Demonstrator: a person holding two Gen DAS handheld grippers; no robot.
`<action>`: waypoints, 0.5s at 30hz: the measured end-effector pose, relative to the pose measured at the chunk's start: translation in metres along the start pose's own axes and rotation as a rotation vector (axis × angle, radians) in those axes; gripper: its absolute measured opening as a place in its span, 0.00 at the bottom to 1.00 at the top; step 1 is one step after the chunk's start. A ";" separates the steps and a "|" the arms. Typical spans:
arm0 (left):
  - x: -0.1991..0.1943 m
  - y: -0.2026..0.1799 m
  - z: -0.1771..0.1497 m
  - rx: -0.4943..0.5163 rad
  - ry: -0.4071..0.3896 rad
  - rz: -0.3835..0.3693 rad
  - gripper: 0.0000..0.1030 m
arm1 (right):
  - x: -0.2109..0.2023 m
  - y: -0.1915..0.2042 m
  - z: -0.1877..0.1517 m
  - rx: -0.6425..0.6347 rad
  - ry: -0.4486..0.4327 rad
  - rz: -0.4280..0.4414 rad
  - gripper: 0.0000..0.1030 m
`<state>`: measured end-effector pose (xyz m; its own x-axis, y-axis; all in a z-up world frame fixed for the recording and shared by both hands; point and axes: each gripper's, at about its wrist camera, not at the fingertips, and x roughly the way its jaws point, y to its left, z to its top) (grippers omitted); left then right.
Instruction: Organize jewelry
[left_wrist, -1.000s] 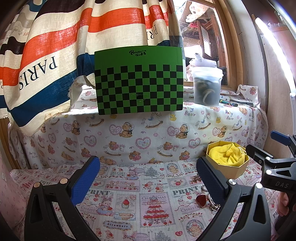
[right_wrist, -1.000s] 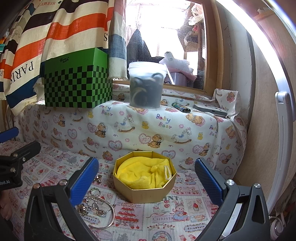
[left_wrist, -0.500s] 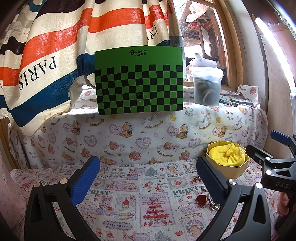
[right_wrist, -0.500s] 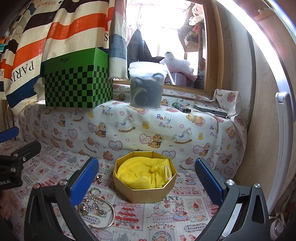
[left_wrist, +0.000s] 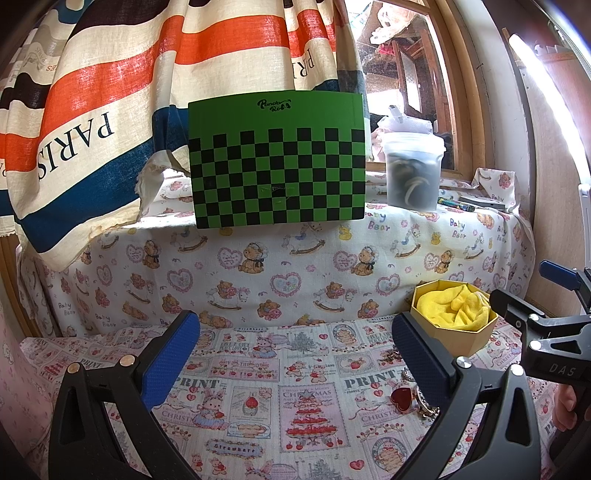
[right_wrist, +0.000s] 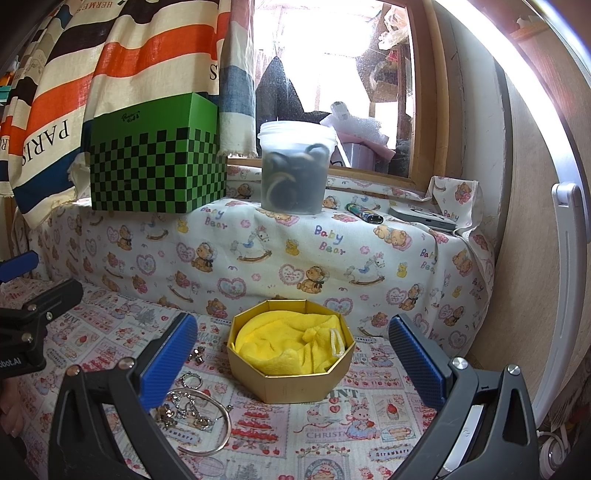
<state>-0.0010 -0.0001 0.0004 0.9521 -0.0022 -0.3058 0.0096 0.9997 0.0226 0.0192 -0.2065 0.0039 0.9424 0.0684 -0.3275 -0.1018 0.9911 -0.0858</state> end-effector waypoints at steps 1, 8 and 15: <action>-0.002 0.001 0.000 0.000 0.001 -0.001 1.00 | 0.000 0.000 0.000 0.001 0.000 0.000 1.00; -0.001 0.002 0.000 0.003 -0.001 -0.002 1.00 | 0.000 0.000 0.000 0.000 -0.001 0.000 1.00; -0.001 0.002 0.000 0.003 -0.001 -0.002 1.00 | 0.000 -0.001 0.000 0.000 0.000 0.000 1.00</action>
<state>-0.0023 0.0022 0.0004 0.9524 -0.0040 -0.3048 0.0122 0.9996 0.0250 0.0193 -0.2073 0.0042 0.9425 0.0684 -0.3270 -0.1017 0.9911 -0.0858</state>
